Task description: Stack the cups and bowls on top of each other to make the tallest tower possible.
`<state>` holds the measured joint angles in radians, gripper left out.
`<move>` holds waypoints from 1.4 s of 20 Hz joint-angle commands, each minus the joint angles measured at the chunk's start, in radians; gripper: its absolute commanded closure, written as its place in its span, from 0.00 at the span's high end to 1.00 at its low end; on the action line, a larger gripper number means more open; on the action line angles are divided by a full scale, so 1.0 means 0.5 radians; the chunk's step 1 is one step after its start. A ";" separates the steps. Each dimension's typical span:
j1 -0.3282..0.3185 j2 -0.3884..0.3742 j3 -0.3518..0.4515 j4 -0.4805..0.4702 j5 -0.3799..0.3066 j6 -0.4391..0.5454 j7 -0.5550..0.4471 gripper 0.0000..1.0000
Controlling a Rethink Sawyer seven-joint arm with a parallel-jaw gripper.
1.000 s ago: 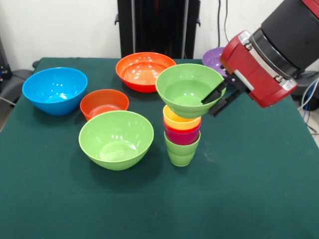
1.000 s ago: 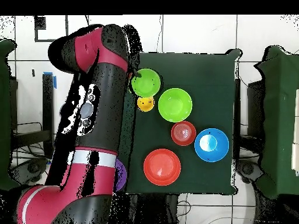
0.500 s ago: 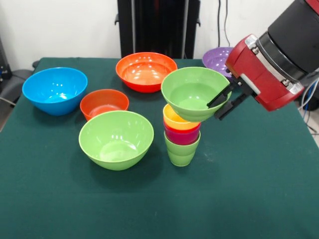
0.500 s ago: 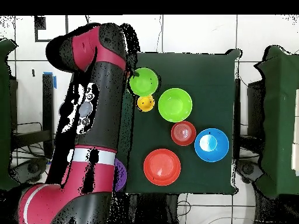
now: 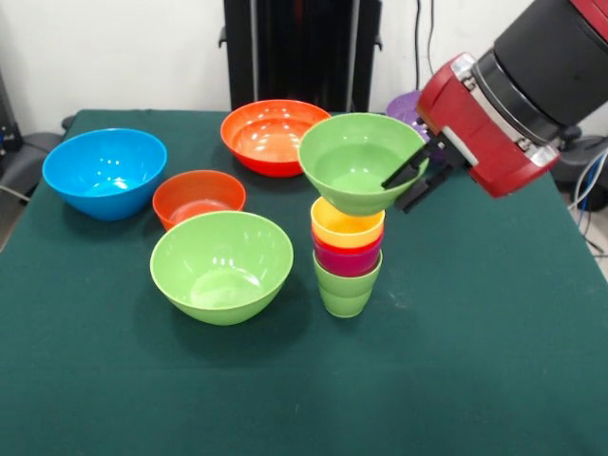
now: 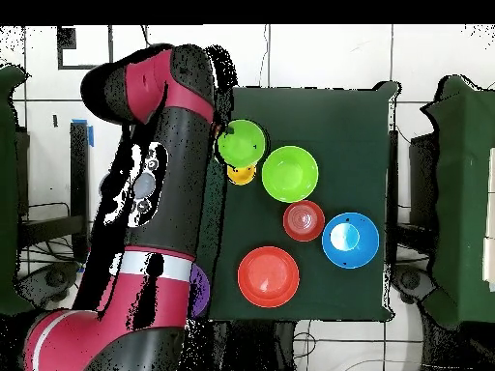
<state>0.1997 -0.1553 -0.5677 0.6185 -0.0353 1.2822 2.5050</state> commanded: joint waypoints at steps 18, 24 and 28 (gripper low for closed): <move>0.071 -0.128 0.189 0.500 -0.104 -0.323 -0.097 0.00; 0.082 -0.122 0.187 0.520 -0.094 -0.345 -0.052 0.00; 0.079 -0.126 0.183 0.529 -0.097 -0.362 -0.048 0.00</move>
<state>0.2219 -0.2373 -0.5674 0.7849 -0.0353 1.1538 2.5050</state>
